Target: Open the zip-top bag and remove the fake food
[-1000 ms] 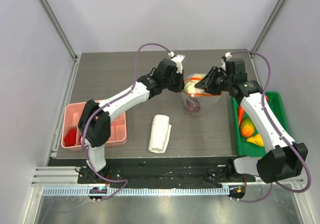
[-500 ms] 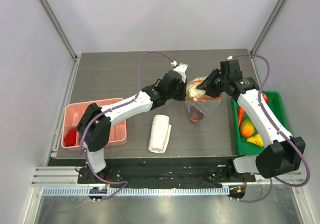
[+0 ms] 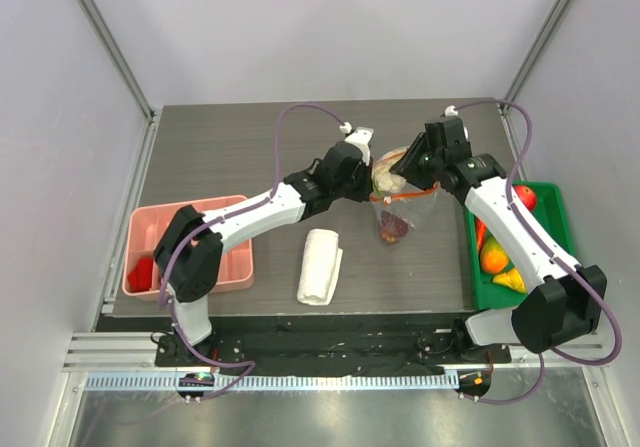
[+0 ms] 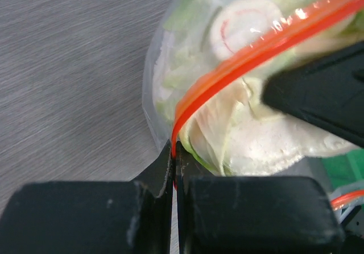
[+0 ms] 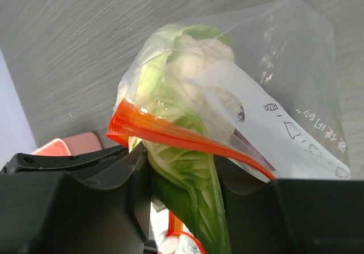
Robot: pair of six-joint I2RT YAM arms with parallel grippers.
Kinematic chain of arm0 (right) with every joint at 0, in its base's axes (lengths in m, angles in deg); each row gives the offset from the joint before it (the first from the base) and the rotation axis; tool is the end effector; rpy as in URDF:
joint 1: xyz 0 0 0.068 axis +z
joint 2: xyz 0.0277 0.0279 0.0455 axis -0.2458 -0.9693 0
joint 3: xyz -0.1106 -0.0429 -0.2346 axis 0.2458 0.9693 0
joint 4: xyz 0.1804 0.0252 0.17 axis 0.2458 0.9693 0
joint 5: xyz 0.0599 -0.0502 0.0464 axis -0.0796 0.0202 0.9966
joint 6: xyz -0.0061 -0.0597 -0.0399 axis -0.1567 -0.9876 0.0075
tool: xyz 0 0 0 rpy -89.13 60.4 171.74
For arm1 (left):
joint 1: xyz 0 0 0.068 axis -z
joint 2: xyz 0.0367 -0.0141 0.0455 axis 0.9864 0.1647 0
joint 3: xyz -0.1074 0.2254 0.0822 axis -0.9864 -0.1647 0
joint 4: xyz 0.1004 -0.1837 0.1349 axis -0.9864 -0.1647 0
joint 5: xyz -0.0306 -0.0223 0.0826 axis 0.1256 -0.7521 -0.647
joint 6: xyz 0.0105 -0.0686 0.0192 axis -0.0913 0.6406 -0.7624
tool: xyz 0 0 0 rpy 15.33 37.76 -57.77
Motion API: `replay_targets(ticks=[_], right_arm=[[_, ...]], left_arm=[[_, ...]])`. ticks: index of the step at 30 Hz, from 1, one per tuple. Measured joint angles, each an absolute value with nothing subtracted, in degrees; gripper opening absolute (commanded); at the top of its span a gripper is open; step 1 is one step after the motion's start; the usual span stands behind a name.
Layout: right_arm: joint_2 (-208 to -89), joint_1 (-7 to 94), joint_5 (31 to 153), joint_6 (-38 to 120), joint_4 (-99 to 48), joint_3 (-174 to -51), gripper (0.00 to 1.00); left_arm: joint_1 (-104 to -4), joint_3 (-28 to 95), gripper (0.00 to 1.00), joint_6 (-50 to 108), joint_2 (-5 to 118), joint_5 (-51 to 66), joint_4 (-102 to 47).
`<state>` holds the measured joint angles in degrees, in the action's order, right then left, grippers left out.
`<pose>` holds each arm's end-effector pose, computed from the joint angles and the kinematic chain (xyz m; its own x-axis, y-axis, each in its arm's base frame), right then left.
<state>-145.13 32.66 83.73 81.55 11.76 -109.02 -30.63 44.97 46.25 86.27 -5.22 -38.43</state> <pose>0.2841 0.0935 0.3078 -0.6634 0.5530 -0.5042 0.2706 0.8054 0.5273 0.2865 -0.3332 0.2625 -0.6268 0.0068 -0.7792 0.4798 0.7913 -0.3790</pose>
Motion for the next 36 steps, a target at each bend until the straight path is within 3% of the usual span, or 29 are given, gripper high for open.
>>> replay_targets(ticks=[13, 25, 36], right_arm=[[-146.53, 34.37, 83.62, 70.3, -1.4, -103.86, 0.01], [-145.4, 33.3, 86.35, 72.28, 13.61, -118.75, 0.01], [-139.69, 32.71, 92.96, 66.71, 22.69, -118.35, 0.01]], left_arm=[[-27.77, 40.45, 0.0, 43.26, 79.24, 8.07, -30.14], [-30.63, 42.94, 0.0, 43.06, 82.6, -1.05, -36.0], [-34.7, 43.7, 0.0, 42.69, 82.6, -3.1, -38.86]])
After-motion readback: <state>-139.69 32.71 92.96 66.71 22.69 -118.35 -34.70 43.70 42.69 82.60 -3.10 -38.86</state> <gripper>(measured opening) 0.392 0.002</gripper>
